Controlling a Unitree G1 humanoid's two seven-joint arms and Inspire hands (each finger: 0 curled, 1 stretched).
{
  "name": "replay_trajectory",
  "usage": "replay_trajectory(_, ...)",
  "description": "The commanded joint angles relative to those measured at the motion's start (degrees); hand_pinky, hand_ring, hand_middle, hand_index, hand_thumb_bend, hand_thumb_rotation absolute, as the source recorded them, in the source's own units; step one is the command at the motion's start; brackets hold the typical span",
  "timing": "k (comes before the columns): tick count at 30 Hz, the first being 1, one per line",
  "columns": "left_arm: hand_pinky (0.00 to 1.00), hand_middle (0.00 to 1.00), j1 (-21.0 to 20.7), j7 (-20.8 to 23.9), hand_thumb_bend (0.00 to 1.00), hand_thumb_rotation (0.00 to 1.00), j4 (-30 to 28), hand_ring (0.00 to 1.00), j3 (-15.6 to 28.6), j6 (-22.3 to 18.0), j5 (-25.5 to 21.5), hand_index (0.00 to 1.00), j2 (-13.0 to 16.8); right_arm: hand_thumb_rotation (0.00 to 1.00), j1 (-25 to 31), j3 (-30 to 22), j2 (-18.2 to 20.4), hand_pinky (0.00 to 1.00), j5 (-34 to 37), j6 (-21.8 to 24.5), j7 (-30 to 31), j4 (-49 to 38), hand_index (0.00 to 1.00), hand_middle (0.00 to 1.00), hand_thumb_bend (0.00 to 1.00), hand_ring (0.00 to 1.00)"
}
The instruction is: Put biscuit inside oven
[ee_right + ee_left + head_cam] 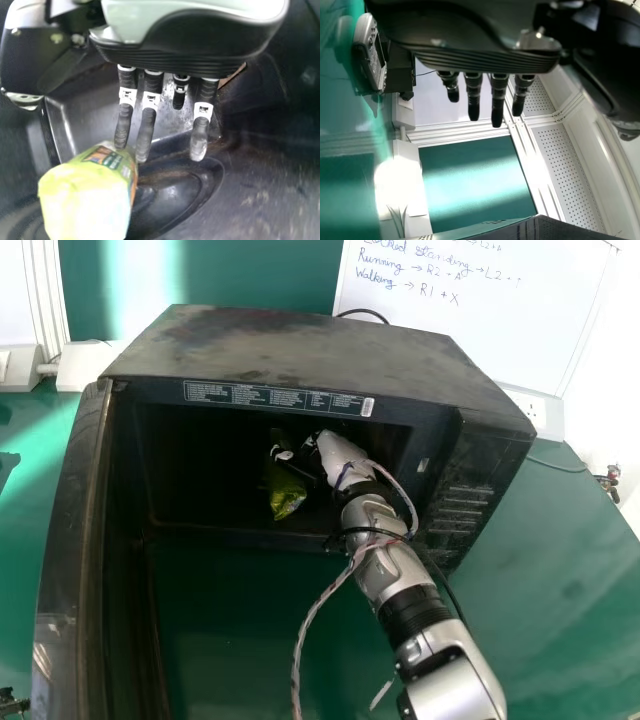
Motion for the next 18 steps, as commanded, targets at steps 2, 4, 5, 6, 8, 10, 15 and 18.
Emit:
replay_trajectory(2, 0.98, 0.90, 0.4, 0.2, 0.92, 1.00, 0.2, 0.92, 0.0, -0.7, 0.0, 0.97, 0.3, 0.56, 5.3, -1.1, -0.6, 0.30, 0.3, 1.2, -0.8, -7.1, 0.63, 0.49, 0.89, 0.40)
replay_trajectory(4, 0.98, 0.90, 0.3, 0.1, 0.92, 1.00, 0.3, 0.92, 0.1, -0.6, -0.1, 0.97, 0.5, 0.58, 8.3, -1.2, -1.2, 0.36, -0.2, 1.5, -0.8, -11.6, 0.68, 0.56, 0.89, 0.47)
replay_trajectory(5, 0.98, 0.90, 0.2, 0.1, 0.92, 1.00, 0.3, 0.93, 0.2, -0.5, -0.2, 0.97, 0.6, 0.60, 9.7, -1.3, -1.5, 0.37, -0.3, 1.5, -0.9, -13.7, 0.69, 0.57, 0.90, 0.48)
replay_trajectory(6, 0.98, 0.90, 0.2, 0.0, 0.93, 1.00, 0.4, 0.93, 0.2, -0.5, -0.3, 0.98, 0.7, 0.61, 11.1, -1.5, -1.7, 0.37, -0.4, 1.4, -1.1, -15.7, 0.70, 0.58, 0.90, 0.48)
replay_trajectory(8, 0.99, 0.90, 0.1, 0.0, 0.93, 1.00, 0.5, 0.93, 0.2, -0.6, -0.3, 0.97, 0.7, 0.63, 13.6, -1.8, -2.2, 0.39, -0.7, 1.5, -0.9, -19.4, 0.71, 0.61, 0.91, 0.51)
replay_trajectory(10, 0.99, 0.90, 0.1, 0.0, 0.93, 1.00, 0.7, 0.93, 0.3, -0.8, -0.4, 0.97, 0.8, 0.66, 15.6, -1.9, -2.7, 0.43, -1.1, 1.7, -0.6, -22.7, 0.71, 0.65, 0.92, 0.56)
replay_trajectory(15, 0.99, 0.90, 0.1, -0.2, 0.93, 1.00, 0.8, 0.93, 0.4, -0.9, -0.4, 0.97, 1.0, 0.66, 19.4, -2.1, -3.6, 0.49, -2.0, 3.0, 0.7, -29.4, 0.71, 0.68, 0.90, 0.60)
replay_trajectory(18, 0.98, 0.90, 0.1, -0.1, 0.93, 1.00, 0.9, 0.93, 0.4, -0.9, -0.3, 0.97, 1.1, 0.63, 21.5, -3.2, -3.5, 0.44, -1.6, 3.4, 1.2, -32.9, 0.71, 0.63, 0.90, 0.55)
